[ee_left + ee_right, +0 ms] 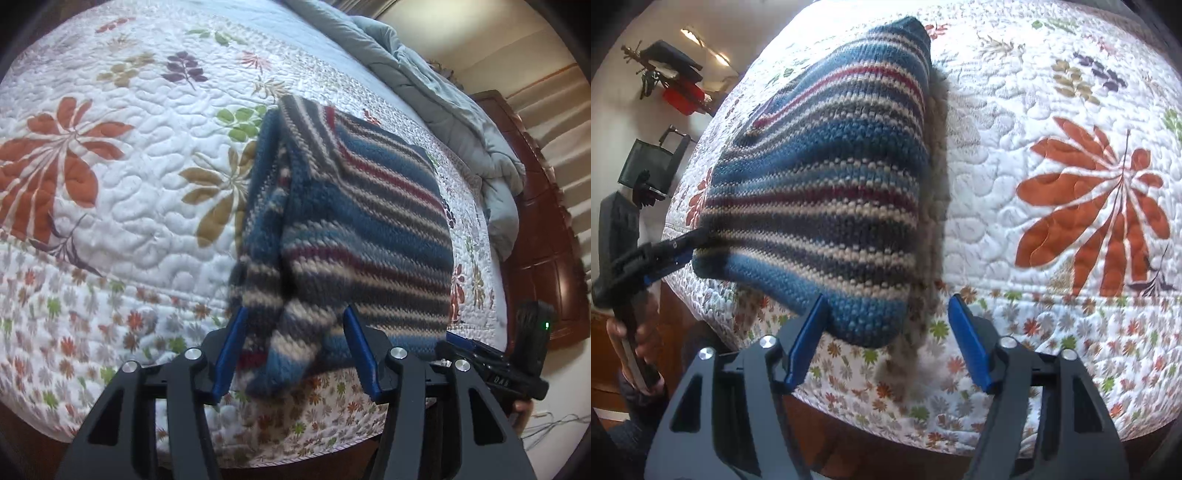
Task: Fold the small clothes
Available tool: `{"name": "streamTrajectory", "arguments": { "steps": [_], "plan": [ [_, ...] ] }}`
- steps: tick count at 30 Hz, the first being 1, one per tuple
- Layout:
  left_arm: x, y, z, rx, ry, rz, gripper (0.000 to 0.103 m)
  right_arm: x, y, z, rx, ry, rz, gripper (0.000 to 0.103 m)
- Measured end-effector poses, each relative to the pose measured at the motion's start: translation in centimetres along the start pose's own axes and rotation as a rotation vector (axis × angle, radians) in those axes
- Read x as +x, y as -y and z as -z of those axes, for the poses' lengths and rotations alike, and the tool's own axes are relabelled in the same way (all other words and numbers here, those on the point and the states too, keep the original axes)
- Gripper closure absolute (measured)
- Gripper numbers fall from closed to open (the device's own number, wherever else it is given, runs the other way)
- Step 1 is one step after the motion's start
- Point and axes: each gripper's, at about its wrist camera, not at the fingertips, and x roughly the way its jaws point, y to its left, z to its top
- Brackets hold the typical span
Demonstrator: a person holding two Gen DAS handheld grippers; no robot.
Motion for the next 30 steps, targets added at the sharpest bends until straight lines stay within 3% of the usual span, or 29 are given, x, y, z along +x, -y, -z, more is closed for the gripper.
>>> {"name": "streamTrajectory", "arguments": {
  "steps": [1, 2, 3, 5, 8, 11, 14, 17, 19, 22, 24, 27, 30],
  "plan": [
    [0.2, 0.3, 0.2, 0.015, -0.007, 0.000, 0.049, 0.2, -0.1, 0.1, 0.005, -0.012, -0.023, 0.061],
    [0.4, 0.6, 0.3, 0.024, -0.016, -0.004, 0.050, 0.4, -0.2, 0.1, 0.011, -0.021, -0.046, 0.065],
    [0.6, 0.8, 0.4, 0.030, -0.022, 0.002, 0.057, 0.6, -0.2, 0.0, 0.020, -0.027, -0.054, 0.066],
    [1.1, 1.3, 0.5, 0.048, -0.049, 0.029, 0.068, 0.6, -0.4, -0.1, 0.016, -0.028, -0.038, 0.077],
    [1.5, 1.9, 0.4, 0.050, -0.064, 0.006, 0.079, -0.2, -0.6, -0.2, 0.016, -0.016, -0.045, 0.083],
    [1.1, 2.2, 0.7, 0.042, -0.071, 0.045, 0.081, -1.9, -0.1, -0.1, 0.021, 0.016, -0.027, 0.084],
    [1.9, 2.4, 1.4, 0.066, -0.094, 0.005, 0.082, -2.0, 1.0, 0.0, 0.040, 0.011, -0.011, 0.084],
    [4.2, 1.4, 1.6, 0.062, -0.130, -0.043, 0.085, 0.7, 2.4, 0.4, 0.080, -0.042, 0.001, 0.084],
    [4.8, 0.5, 1.4, 0.016, -0.148, -0.017, 0.085, 1.3, 2.4, 0.5, 0.083, -0.038, -0.006, 0.083],
    [3.5, 0.5, 0.8, 0.033, -0.149, -0.006, 0.083, 0.2, 2.0, 0.4, 0.026, -0.014, -0.007, 0.069],
    [2.1, 0.6, 0.1, 0.044, -0.144, 0.001, 0.072, -1.3, 2.3, -0.2, 0.015, 0.005, -0.019, 0.062],
    [-0.1, 0.8, -2.4, 0.069, -0.074, -0.014, 0.052, -3.5, 3.0, -2.4, 0.016, 0.046, -0.029, 0.053],
    [-0.9, 1.0, -5.6, 0.067, -0.031, -0.025, 0.050, -4.4, 3.2, -6.1, -0.004, 0.061, -0.021, 0.050]
  ]
}}
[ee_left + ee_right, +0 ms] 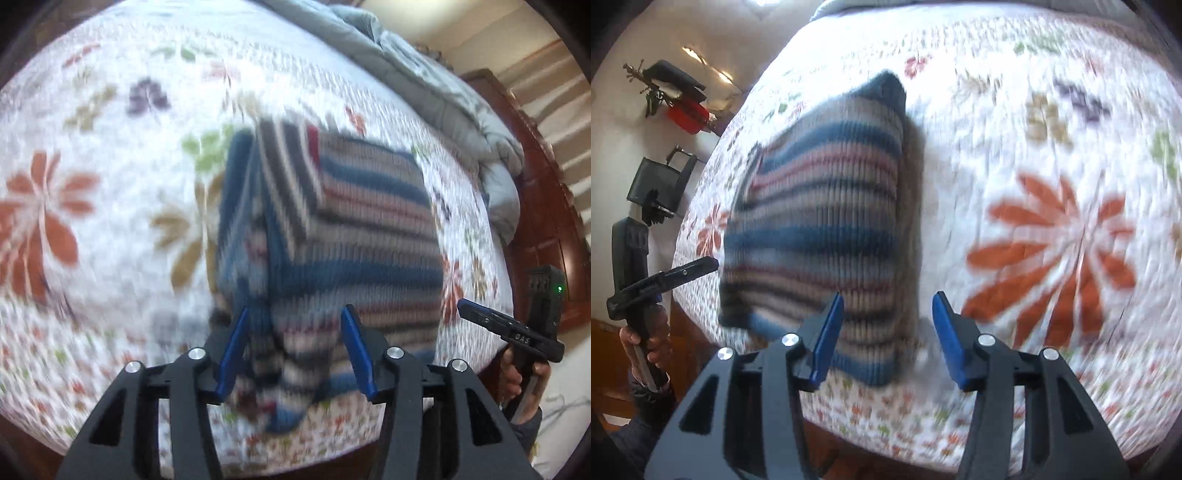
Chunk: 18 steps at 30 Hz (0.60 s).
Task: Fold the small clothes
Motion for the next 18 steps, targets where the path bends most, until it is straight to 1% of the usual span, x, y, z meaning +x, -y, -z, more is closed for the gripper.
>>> {"name": "streamTrajectory", "arguments": {
  "steps": [2, 6, 7, 8, 9, 12, 14, 15, 16, 18],
  "plan": [
    [0.9, -0.1, -2.9, -0.006, -0.006, 0.003, 0.046, 0.6, -0.1, -3.3, -0.022, 0.000, -0.002, 0.046],
    [4.0, -1.0, -7.4, -0.056, -0.051, -0.024, 0.046, 3.0, 0.3, -8.6, 0.014, -0.024, -0.033, 0.042],
    [4.6, -1.0, -8.2, -0.063, -0.058, -0.041, 0.046, 3.9, 0.6, -10.1, 0.029, -0.028, -0.039, 0.040],
    [5.4, -1.1, -9.1, -0.061, -0.067, -0.057, 0.045, 4.1, 1.1, -10.9, 0.037, -0.030, -0.041, 0.039],
    [6.0, -0.8, -9.5, -0.060, -0.076, -0.048, 0.045, 5.0, 1.5, -12.1, 0.054, -0.037, -0.049, 0.039],
    [7.8, -0.3, -10.3, -0.078, -0.101, 0.032, 0.045, 6.7, 2.5, -14.0, 0.084, -0.049, -0.090, 0.039],
    [8.6, -0.1, -10.9, -0.074, -0.093, 0.032, 0.046, 7.5, 2.9, -15.1, 0.094, -0.048, -0.128, 0.039],
    [8.9, 0.1, -11.2, -0.081, -0.089, 0.031, 0.052, 7.7, 2.8, -15.5, 0.093, -0.046, -0.141, 0.039],
    [9.1, 0.1, -11.4, -0.089, -0.086, 0.034, 0.056, 7.8, 2.8, -16.0, 0.090, -0.045, -0.151, 0.042],
    [9.6, -0.1, -11.6, -0.111, -0.081, 0.044, 0.068, 8.3, 2.5, -16.9, 0.083, -0.046, -0.181, 0.051]
  ]
}}
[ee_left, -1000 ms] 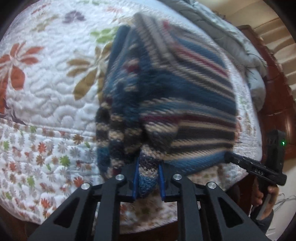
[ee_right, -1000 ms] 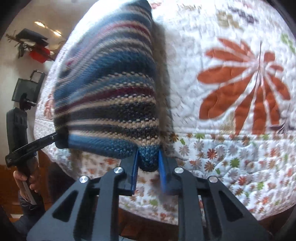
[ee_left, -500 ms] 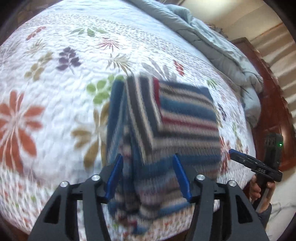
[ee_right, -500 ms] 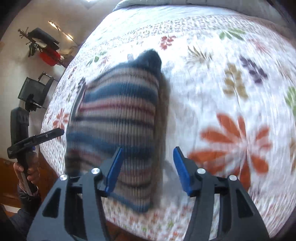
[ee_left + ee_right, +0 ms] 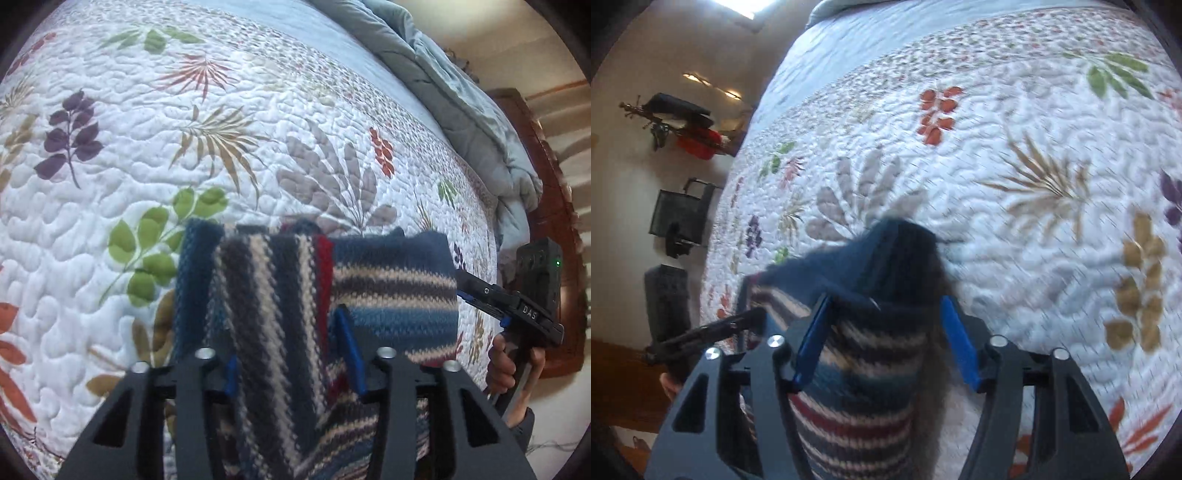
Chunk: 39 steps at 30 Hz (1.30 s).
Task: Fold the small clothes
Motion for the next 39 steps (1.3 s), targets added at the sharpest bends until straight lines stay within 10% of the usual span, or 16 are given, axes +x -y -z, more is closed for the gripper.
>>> {"name": "streamTrajectory", "arguments": {
  "steps": [5, 9, 17, 28, 39],
  "plan": [
    [0.2, -1.5, -0.4, -0.038, 0.008, 0.009, 0.075, 1.2, -1.0, -0.8, -0.025, -0.016, 0.054, 0.079],
    [1.1, -1.7, -0.5, -0.021, 0.016, -0.023, 0.074, 2.6, -0.1, -0.8, 0.035, -0.029, 0.120, 0.082],
    [-1.0, -0.6, 1.1, 0.020, 0.015, -0.064, 0.056, -0.3, -2.4, 1.4, -0.041, 0.042, 0.171, 0.056],
    [-5.6, 0.2, 14.1, 0.127, 0.071, -0.203, 0.049, -3.2, -4.4, 14.5, -0.098, 0.051, 0.163, 0.050],
    [-3.4, 0.9, 16.1, 0.164, 0.038, -0.250, 0.051, -1.7, -3.9, 21.5, -0.033, 0.033, 0.170, 0.049]
  ]
}}
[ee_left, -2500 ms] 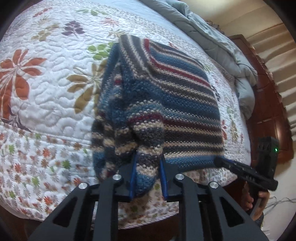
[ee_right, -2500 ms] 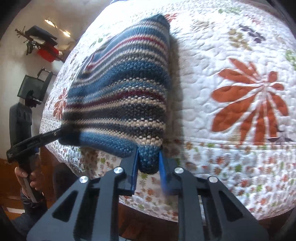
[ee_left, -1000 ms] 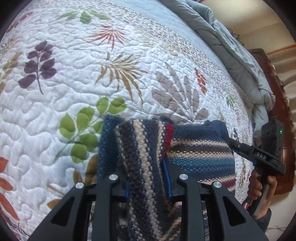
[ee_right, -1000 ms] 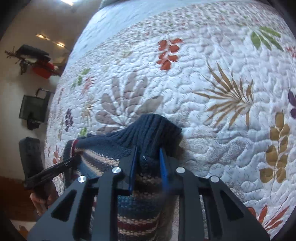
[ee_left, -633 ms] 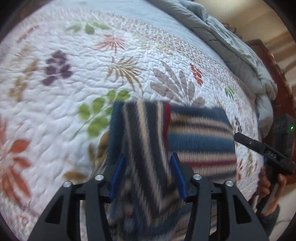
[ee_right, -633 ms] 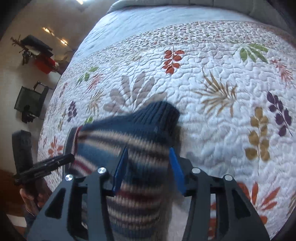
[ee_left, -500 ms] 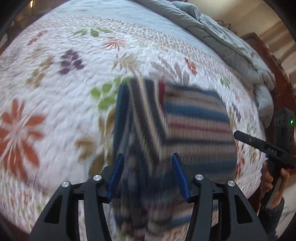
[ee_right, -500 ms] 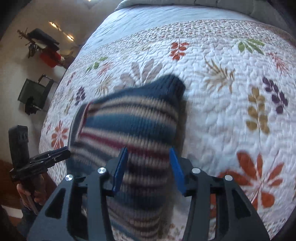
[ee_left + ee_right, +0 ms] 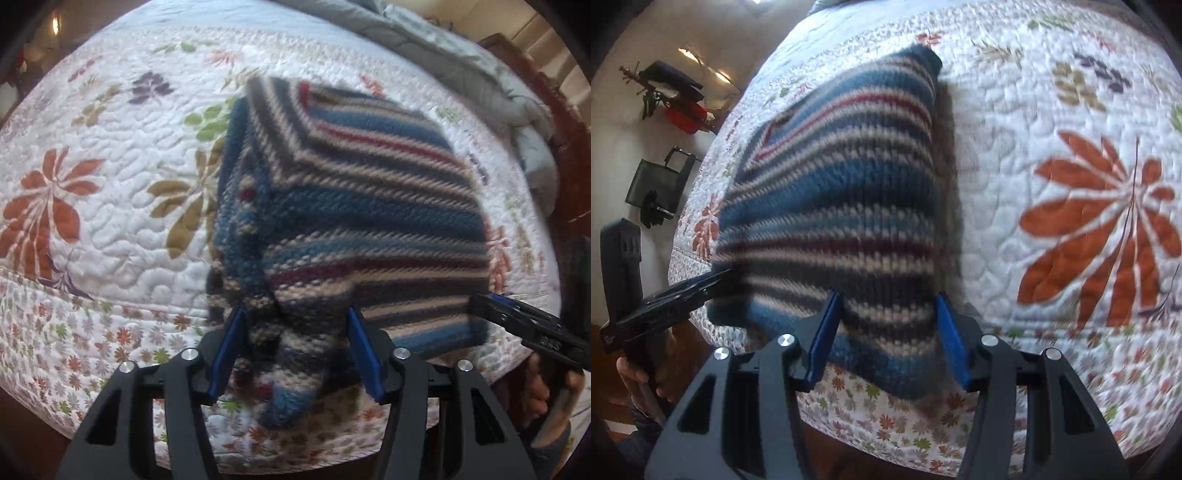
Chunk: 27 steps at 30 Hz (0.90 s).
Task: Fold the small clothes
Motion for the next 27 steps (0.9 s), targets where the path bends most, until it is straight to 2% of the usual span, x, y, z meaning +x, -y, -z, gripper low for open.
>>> {"name": "streamTrajectory", "arguments": {
  "steps": [2, 3, 5, 8, 11, 14, 16, 19, 20, 22, 23, 24, 25, 27],
  "plan": [
    [0.5, -1.0, -0.2, -0.036, -0.016, 0.030, 0.065, 0.6, -0.1, 0.3, 0.019, -0.013, -0.015, 0.049],
    [0.5, -2.0, -0.2, -0.075, -0.021, 0.089, 0.075, 0.6, -0.3, 0.4, 0.018, -0.011, -0.019, 0.049],
    [0.2, -3.5, -0.3, -0.116, -0.027, 0.151, 0.079, 0.6, -1.0, 0.6, 0.004, -0.003, -0.011, 0.048],
    [-0.6, -4.9, -0.2, -0.128, 0.000, 0.151, 0.081, 0.8, -2.4, 0.9, -0.024, -0.007, -0.024, 0.046],
    [-0.9, -5.9, 0.0, -0.127, 0.006, 0.147, 0.082, 1.0, -3.3, 1.1, -0.063, 0.000, 0.012, 0.045],
    [0.2, -6.4, 0.2, -0.106, -0.005, 0.113, 0.082, 1.9, -3.6, 1.3, -0.079, -0.010, 0.032, 0.044],
    [1.2, -6.2, 0.1, -0.086, -0.009, 0.082, 0.080, 2.7, -2.9, 1.3, -0.058, -0.024, 0.033, 0.043],
    [1.8, -5.4, 0.1, -0.061, -0.006, 0.048, 0.078, 3.7, -1.7, 1.4, -0.006, -0.047, -0.013, 0.043],
    [1.6, -5.3, 0.1, -0.053, -0.002, 0.044, 0.076, 3.7, -1.4, 1.4, 0.006, -0.046, -0.036, 0.043],
    [0.8, -4.9, 0.2, -0.029, -0.002, 0.047, 0.063, 3.3, -1.2, 1.4, 0.002, -0.040, -0.049, 0.043],
    [0.3, -4.9, 0.3, -0.023, 0.001, 0.027, 0.049, 2.9, -1.1, 1.4, -0.003, -0.035, -0.047, 0.043],
    [-0.4, -4.8, 0.9, -0.021, 0.013, 0.010, 0.042, 2.3, -1.2, 1.4, -0.016, -0.025, -0.040, 0.043],
    [-1.0, -4.9, 1.1, -0.014, 0.021, 0.002, 0.040, 1.8, -1.4, 1.3, -0.032, -0.017, -0.028, 0.043],
    [-2.0, -4.9, 1.1, 0.002, 0.023, -0.004, 0.028, 0.5, -1.8, 1.2, -0.062, 0.002, 0.005, 0.042]
  ]
}}
